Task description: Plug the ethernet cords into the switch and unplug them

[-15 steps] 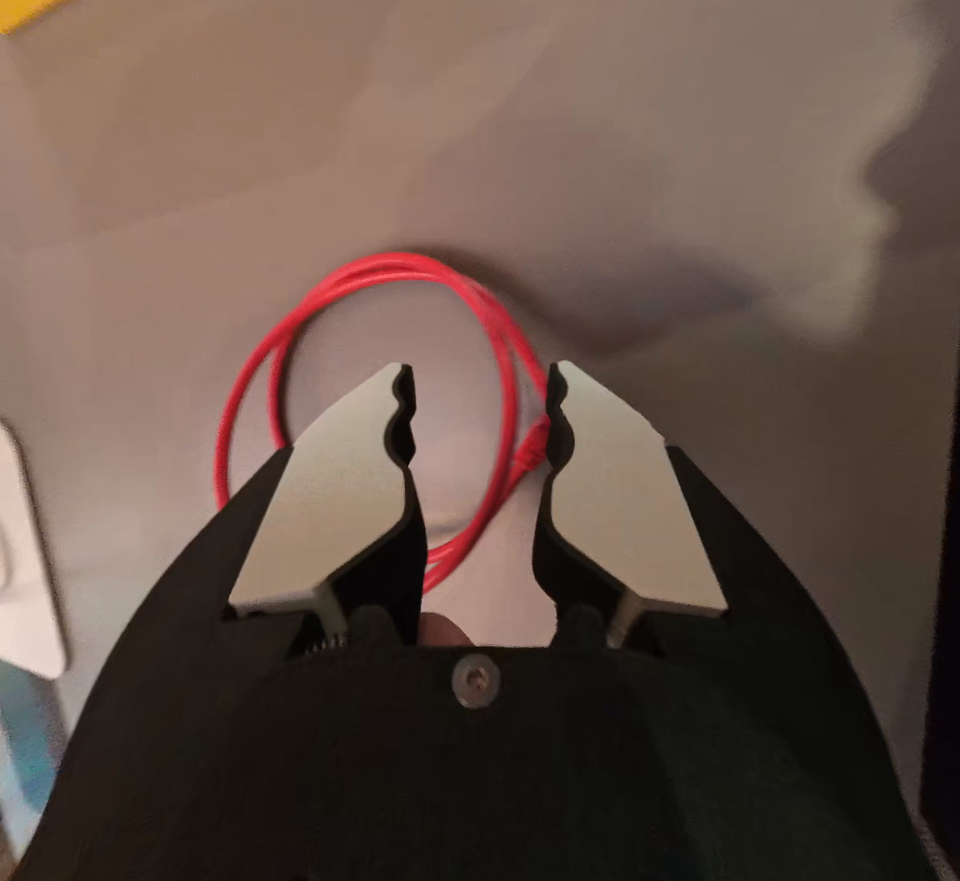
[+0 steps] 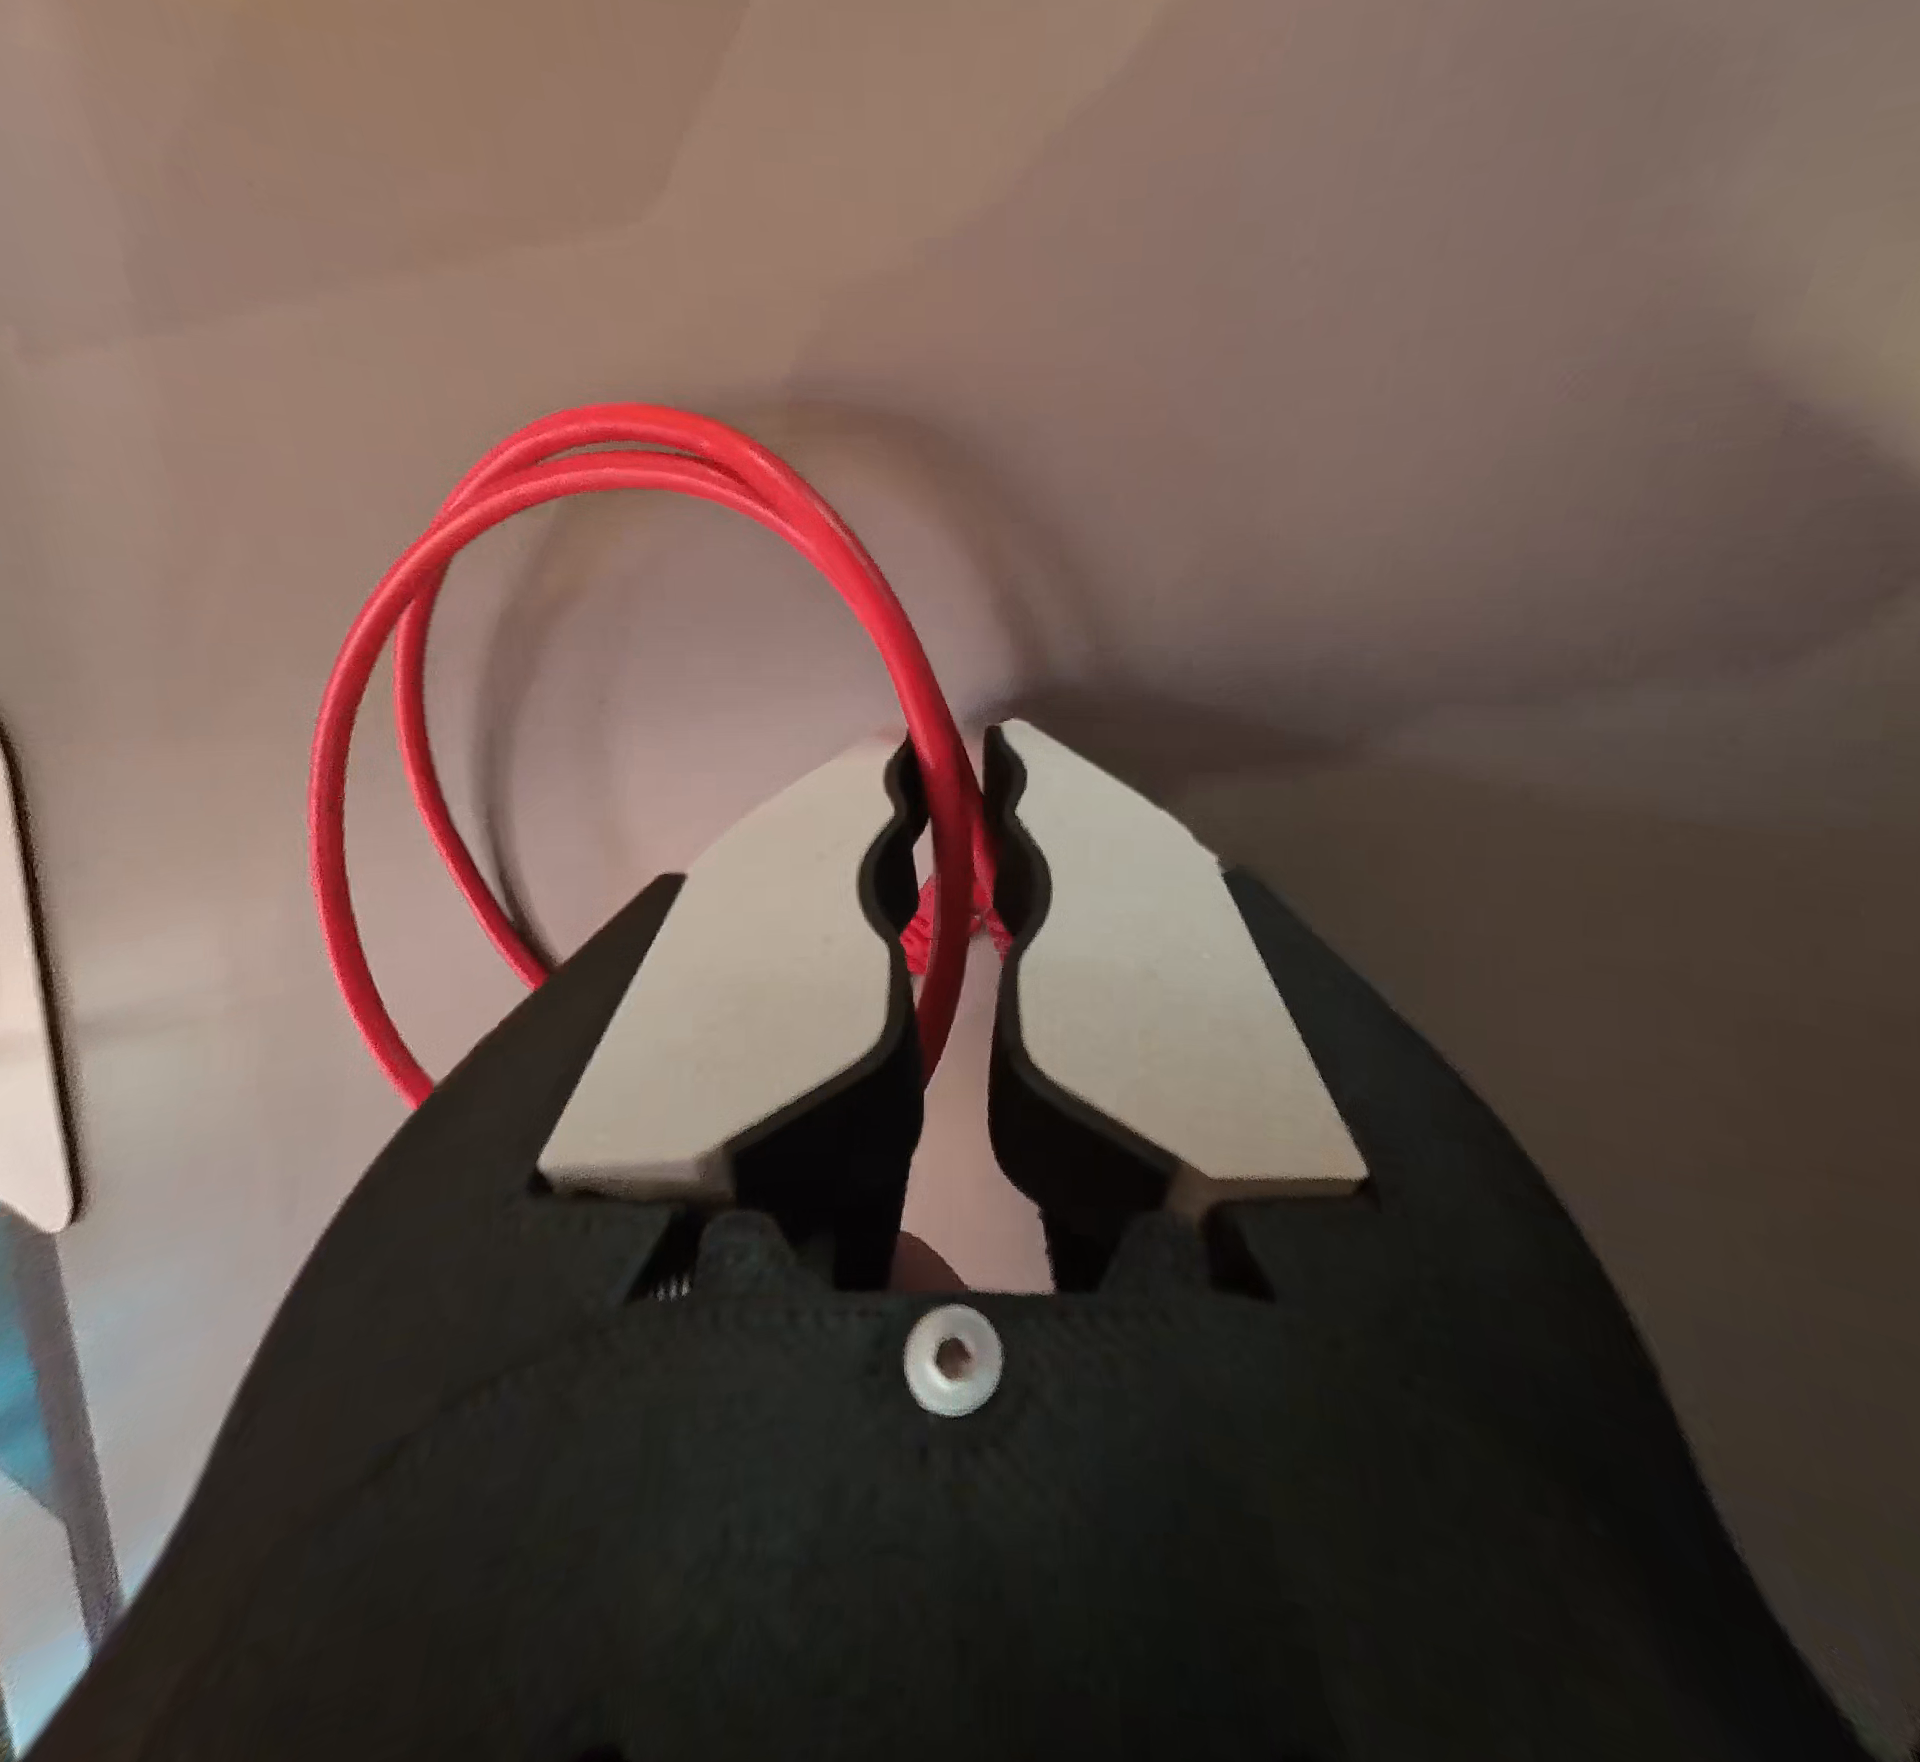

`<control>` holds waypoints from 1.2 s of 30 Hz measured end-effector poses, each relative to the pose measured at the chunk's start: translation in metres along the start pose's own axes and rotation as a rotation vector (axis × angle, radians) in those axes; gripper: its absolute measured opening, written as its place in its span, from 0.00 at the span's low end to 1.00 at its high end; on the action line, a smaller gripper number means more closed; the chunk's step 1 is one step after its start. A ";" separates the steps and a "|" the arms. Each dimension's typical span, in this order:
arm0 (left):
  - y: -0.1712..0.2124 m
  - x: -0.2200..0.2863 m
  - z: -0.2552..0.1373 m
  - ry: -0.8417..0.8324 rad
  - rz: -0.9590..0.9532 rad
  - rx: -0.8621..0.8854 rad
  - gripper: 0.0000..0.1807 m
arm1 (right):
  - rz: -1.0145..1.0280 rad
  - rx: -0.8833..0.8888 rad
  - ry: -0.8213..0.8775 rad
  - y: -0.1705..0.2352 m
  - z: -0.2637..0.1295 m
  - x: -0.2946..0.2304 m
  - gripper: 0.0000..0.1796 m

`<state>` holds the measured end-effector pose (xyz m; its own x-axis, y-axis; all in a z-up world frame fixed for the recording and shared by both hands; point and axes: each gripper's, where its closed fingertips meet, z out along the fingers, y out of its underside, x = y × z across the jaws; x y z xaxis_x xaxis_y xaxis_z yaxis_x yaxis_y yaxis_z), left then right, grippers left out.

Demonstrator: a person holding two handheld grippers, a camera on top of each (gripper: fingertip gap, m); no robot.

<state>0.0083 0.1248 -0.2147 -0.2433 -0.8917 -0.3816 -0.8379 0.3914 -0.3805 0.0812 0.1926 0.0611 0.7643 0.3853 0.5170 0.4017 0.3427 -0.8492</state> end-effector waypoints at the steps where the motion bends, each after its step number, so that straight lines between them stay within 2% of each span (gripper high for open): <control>1: -0.001 -0.003 -0.003 -0.012 0.003 0.021 0.05 | 0.001 0.002 0.002 -0.001 -0.001 0.001 0.00; 9: -0.026 -0.052 -0.063 -0.101 -0.136 0.303 0.03 | -0.005 -0.003 -0.006 -0.003 -0.003 0.001 0.00; 12: -0.035 -0.066 -0.091 -0.063 -0.193 0.464 0.03 | -0.012 -0.009 -0.018 -0.003 -0.001 -0.003 0.00; 20: -0.041 -0.101 -0.149 0.001 -0.248 0.730 0.03 | -0.005 -0.023 -0.043 0.002 0.004 -0.010 0.00; 27: -0.034 -0.118 -0.169 0.089 -0.314 0.867 0.03 | 0.017 -0.042 -0.044 0.012 0.007 -0.009 0.00; 36: -0.033 -0.136 -0.201 0.254 -0.434 1.183 0.03 | 0.084 -0.022 -0.039 0.017 0.008 -0.007 0.00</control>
<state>-0.0292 0.1876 0.0194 -0.2565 -0.9630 0.0822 0.0385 -0.0952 -0.9947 0.0788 0.2030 0.0441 0.7758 0.4451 0.4473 0.3483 0.2891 -0.8917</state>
